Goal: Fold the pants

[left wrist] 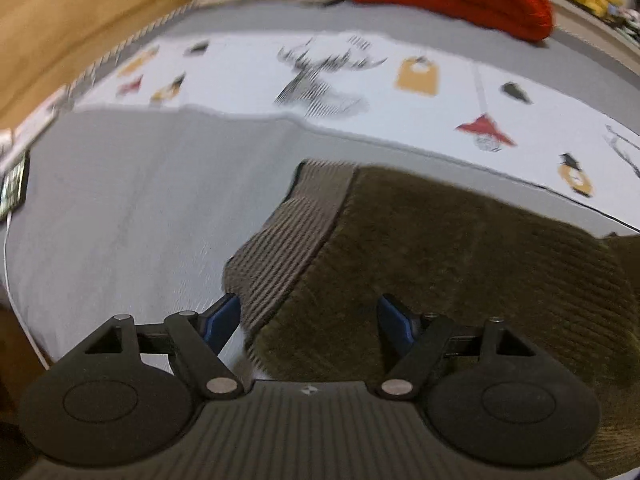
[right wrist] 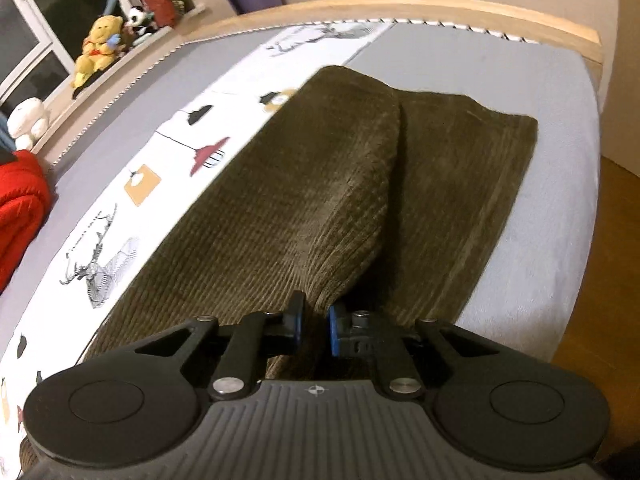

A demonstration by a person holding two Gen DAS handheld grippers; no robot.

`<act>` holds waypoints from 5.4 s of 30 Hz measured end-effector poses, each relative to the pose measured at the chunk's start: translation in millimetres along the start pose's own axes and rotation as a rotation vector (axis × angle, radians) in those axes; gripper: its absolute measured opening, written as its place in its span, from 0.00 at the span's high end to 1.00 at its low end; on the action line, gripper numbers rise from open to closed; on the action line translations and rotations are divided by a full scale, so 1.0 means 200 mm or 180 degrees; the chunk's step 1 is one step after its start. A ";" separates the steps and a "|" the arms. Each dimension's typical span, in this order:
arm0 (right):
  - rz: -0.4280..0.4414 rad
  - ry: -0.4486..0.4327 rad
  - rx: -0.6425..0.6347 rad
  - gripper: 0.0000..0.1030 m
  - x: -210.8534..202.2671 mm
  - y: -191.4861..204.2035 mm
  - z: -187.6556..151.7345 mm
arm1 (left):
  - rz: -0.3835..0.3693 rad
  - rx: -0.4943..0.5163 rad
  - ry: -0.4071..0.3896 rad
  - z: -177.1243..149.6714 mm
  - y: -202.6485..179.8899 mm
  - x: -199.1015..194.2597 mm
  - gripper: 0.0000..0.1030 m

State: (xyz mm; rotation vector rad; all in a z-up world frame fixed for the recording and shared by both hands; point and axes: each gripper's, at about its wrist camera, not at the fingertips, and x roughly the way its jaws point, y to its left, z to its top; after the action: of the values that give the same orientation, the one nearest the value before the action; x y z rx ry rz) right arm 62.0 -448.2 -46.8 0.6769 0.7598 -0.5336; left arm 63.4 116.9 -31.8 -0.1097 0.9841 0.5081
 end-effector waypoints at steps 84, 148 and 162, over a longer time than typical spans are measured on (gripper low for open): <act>0.0555 0.0704 0.1511 0.62 0.43 -0.47 0.41 | -0.1887 0.1614 -0.0291 -0.55 -0.78 -0.15 0.14; 0.1085 -0.0126 0.1669 0.47 0.42 -0.46 0.50 | -0.1886 0.1608 -0.0282 -0.55 -0.79 -0.15 0.12; 0.0627 -0.0151 0.1298 0.90 0.40 -0.45 0.49 | -0.1886 0.1606 -0.0282 -0.55 -0.78 -0.15 0.12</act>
State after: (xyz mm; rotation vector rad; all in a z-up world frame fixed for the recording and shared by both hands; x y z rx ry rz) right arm 94.5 -594.5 -87.1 1.1010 0.5349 -0.5260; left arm 36.9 -66.3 -90.5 0.0752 0.9133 -0.2803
